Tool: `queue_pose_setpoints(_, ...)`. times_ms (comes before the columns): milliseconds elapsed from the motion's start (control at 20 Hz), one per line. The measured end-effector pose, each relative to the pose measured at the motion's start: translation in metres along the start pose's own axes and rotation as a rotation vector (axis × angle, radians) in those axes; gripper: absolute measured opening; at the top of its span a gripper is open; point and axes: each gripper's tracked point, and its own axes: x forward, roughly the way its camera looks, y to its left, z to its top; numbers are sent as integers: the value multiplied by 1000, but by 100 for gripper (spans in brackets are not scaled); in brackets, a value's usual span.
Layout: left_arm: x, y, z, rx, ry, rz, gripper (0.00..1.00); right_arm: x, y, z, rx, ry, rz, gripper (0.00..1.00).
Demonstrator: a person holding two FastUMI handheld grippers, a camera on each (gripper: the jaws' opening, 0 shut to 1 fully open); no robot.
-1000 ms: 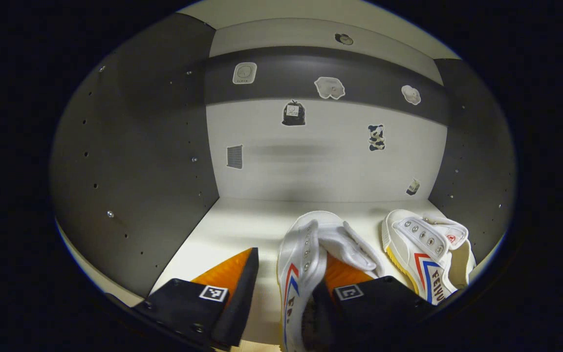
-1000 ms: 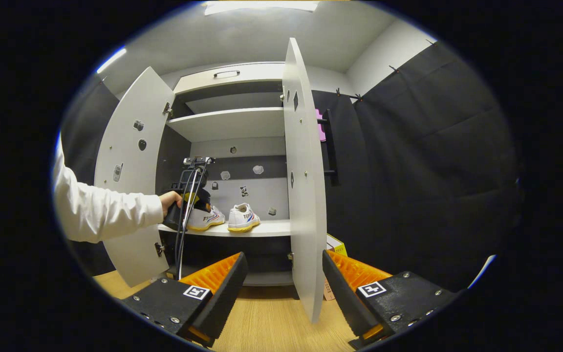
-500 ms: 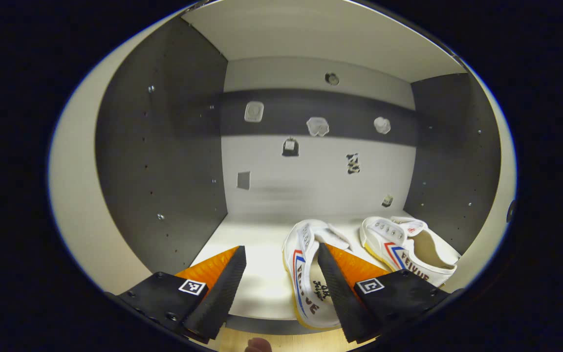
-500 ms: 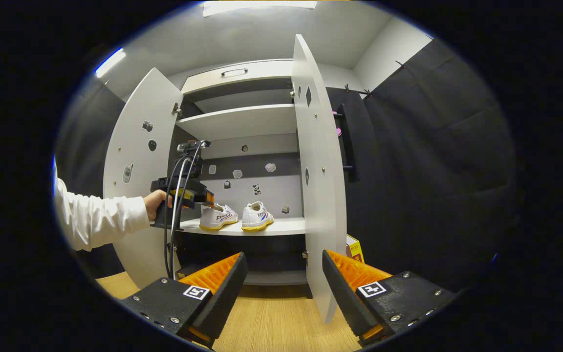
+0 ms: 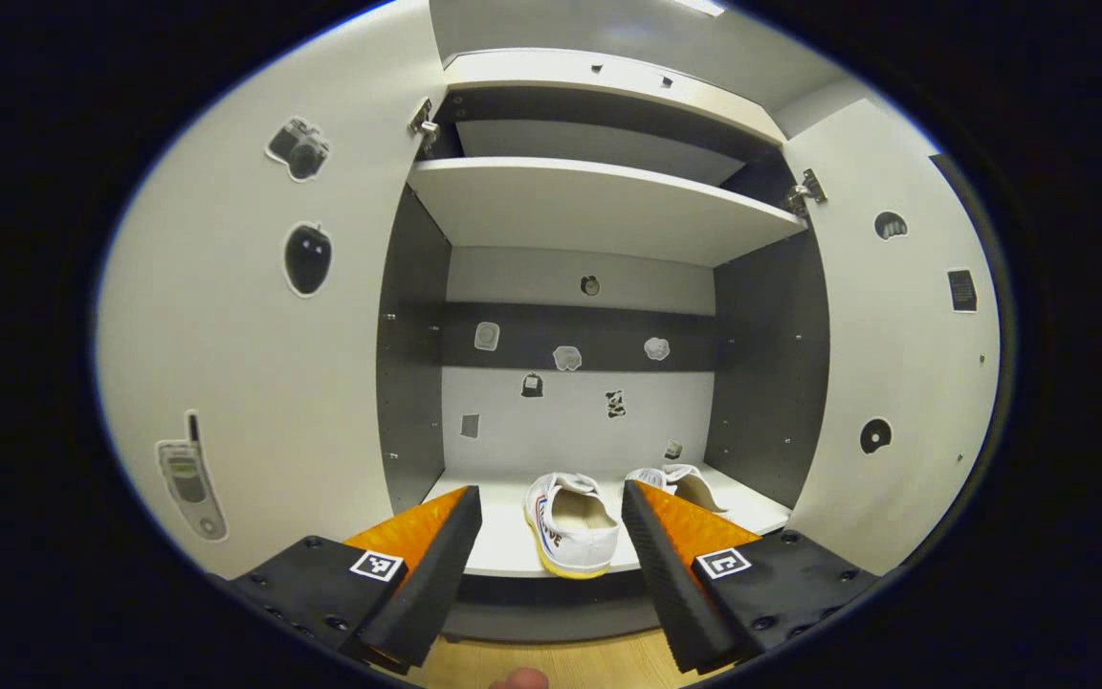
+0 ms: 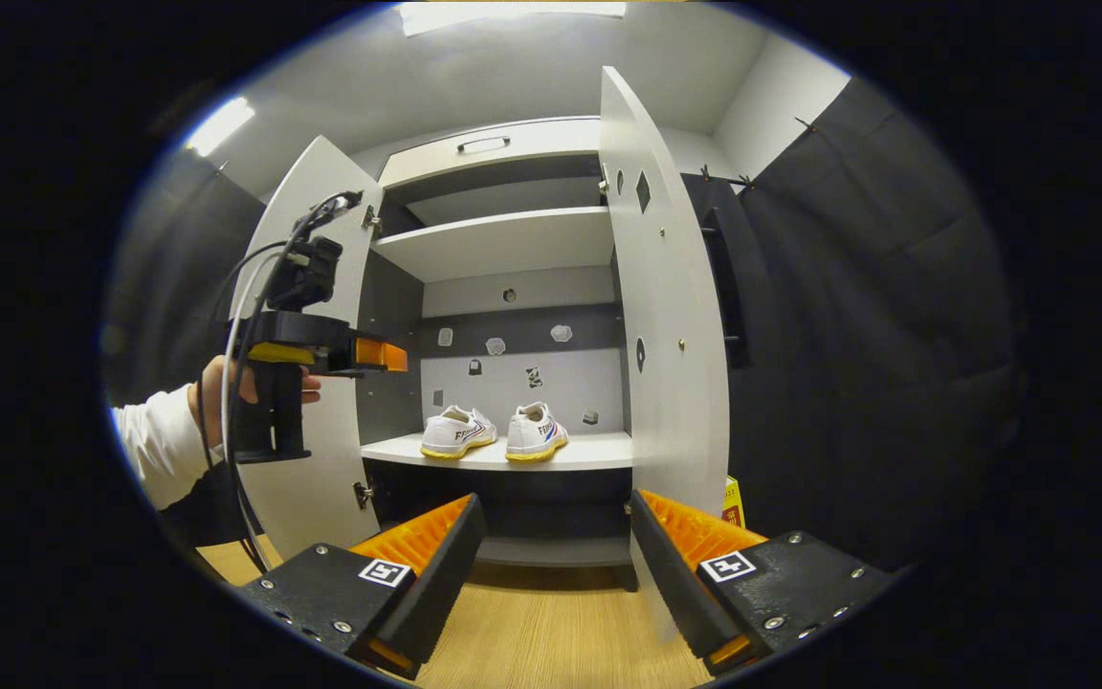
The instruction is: Grab one shoe with the right hand and put it into the shoe cabinet, grab the other shoe with the left hand and put it into the shoe cabinet; then close the right door with the right hand and the left door with the left hand.
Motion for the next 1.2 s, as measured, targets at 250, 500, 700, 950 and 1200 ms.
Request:
queue_pose_setpoints(250, -68, 4, -40, -60, 1, 35, 95, 3, 8, 4, -10, -9, 19, 94)
queue_pose_setpoints(500, -112, 5, -76, -27, -46, 49, 97, 2, 17, 3, -6, -2, 39, 94)
queue_pose_setpoints(700, -135, -4, -90, -1, -76, 61, 94, 0, 20, -4, -3, 15, 40, 94)
queue_pose_setpoints(950, -147, -6, -101, -46, -57, 63, 96, -5, 4, 8, 3, -9, 6, 94)
queue_pose_setpoints(1200, -151, -4, -103, -30, -61, 75, 94, -5, -78, 72, -114, -33, -136, 94)
